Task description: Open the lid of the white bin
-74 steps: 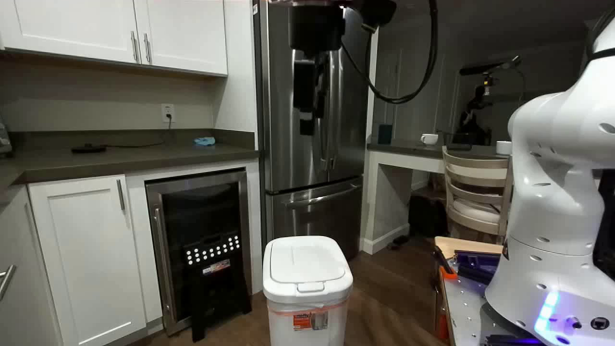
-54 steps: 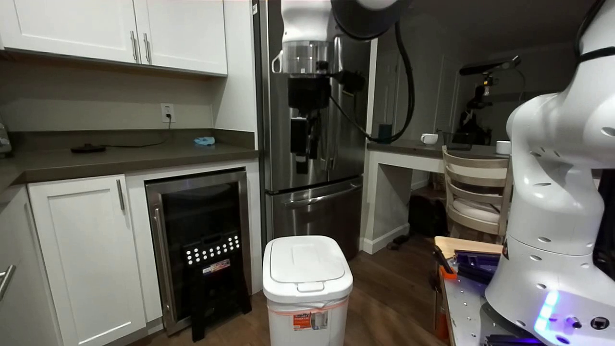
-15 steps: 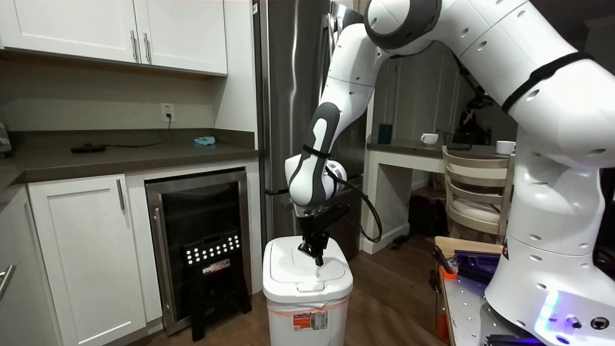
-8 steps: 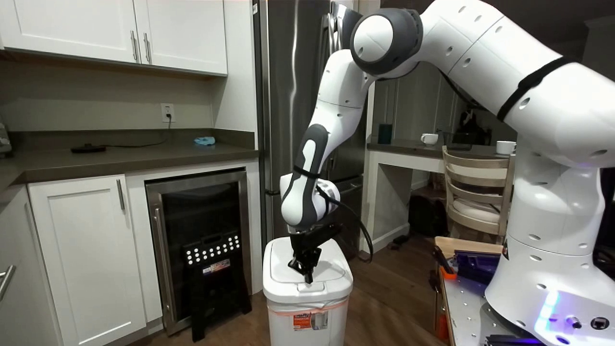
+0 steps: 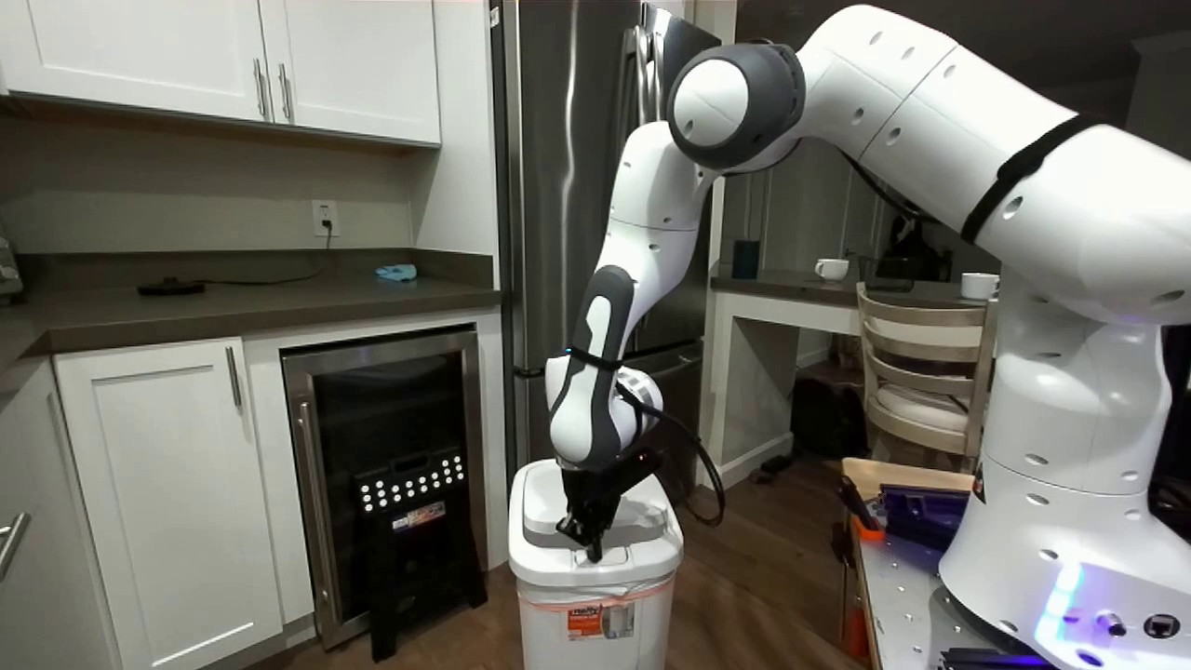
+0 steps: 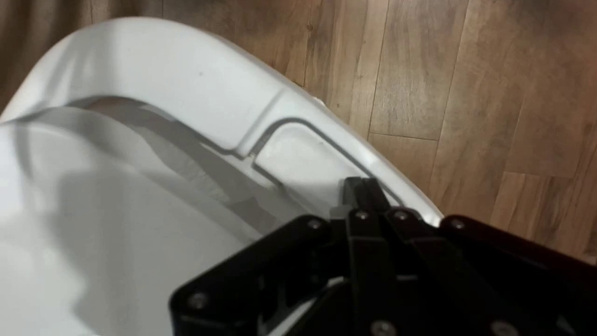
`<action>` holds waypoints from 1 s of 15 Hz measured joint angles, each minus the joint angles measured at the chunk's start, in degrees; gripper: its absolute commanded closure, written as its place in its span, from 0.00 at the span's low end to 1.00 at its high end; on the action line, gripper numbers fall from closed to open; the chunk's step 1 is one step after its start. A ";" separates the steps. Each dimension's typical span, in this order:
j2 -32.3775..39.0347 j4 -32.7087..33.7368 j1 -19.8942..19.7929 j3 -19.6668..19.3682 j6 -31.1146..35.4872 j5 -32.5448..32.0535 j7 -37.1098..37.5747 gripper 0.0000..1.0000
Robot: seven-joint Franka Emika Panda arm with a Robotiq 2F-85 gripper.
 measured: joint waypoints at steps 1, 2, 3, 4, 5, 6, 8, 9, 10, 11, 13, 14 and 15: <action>-0.29 -1.09 1.28 -0.79 1.67 -0.20 0.00 0.97; -0.54 -2.28 2.96 -1.72 3.81 -0.56 0.00 0.97; -0.86 -3.82 5.34 -3.01 6.28 -1.11 0.01 0.97; -1.38 -5.62 8.32 -4.65 8.54 -1.57 0.06 0.97; -2.16 -7.63 11.76 -6.55 10.52 -1.86 0.16 0.97; -3.28 -9.79 15.61 -8.65 11.77 -1.95 0.47 0.98; -6.67 -14.18 23.60 -12.73 11.62 -1.95 1.45 0.98; -8.74 -16.21 27.45 -14.71 10.77 -1.96 2.07 0.98; -11.01 -17.95 31.35 -16.89 8.68 -2.08 2.79 0.97; -13.42 -19.23 35.00 -19.11 5.20 -2.48 3.58 0.98; -18.30 -20.24 40.97 -23.25 -4.46 -5.71 6.75 0.97; -20.65 -20.19 42.32 -24.24 -9.61 -8.05 8.54 0.97; -23.00 -19.97 42.46 -24.37 -14.79 -10.41 10.04 0.97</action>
